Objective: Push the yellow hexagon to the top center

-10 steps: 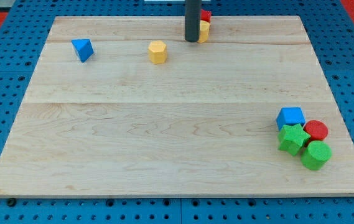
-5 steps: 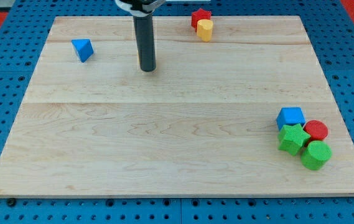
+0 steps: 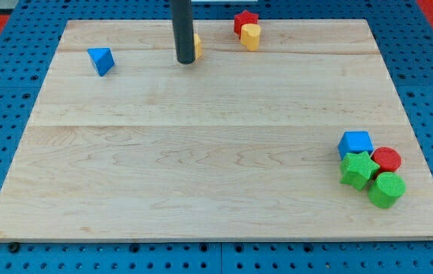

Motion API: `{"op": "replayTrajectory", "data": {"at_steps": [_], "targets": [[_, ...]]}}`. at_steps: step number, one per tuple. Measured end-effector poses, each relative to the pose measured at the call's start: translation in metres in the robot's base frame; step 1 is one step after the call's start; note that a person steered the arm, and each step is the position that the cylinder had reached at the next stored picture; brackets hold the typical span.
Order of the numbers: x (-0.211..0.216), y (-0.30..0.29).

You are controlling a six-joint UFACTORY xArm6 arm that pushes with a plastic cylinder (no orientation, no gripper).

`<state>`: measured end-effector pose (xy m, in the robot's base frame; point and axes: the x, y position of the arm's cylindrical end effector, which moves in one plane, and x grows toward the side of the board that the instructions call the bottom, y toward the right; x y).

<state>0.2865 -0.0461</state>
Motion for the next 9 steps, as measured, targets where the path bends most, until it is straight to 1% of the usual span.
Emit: {"op": "replayTrajectory", "data": {"at_steps": [1,2,4,6,9], "targets": [[-0.021,0.014],[-0.025,0.006],[-0.023,-0.027],[-0.057,-0.003],[-0.058,0.031]]}}
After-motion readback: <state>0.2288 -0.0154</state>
